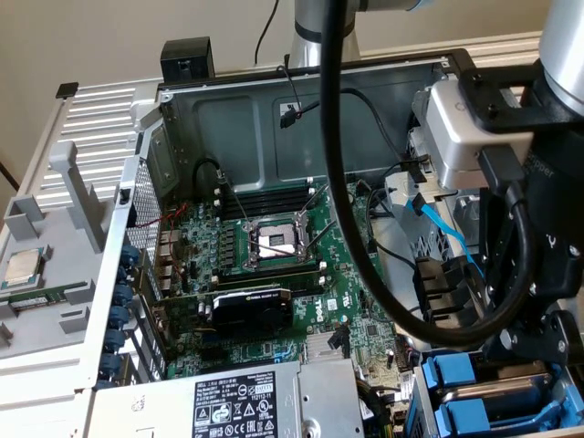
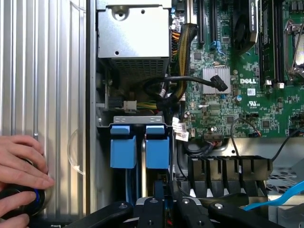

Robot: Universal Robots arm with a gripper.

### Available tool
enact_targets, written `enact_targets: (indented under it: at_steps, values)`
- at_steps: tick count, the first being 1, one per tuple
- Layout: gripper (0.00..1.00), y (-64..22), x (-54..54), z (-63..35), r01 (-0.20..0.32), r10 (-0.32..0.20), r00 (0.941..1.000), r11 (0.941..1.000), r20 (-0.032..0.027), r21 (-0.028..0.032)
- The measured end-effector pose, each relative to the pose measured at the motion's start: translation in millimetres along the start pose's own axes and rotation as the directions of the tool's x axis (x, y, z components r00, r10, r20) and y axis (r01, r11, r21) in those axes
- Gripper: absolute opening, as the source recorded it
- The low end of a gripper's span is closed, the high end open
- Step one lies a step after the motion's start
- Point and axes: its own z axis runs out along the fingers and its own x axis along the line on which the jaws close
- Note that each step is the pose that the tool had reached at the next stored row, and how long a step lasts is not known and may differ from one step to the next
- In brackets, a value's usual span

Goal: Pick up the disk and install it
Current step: 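Insert the second disk wire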

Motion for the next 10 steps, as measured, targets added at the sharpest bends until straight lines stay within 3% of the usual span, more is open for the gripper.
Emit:
enact_targets:
  at_steps: [10]
  values:
    - [0.16,0.0,0.0,2.4,0.0,0.0,1.0,1.0,0.0002,0.0042]
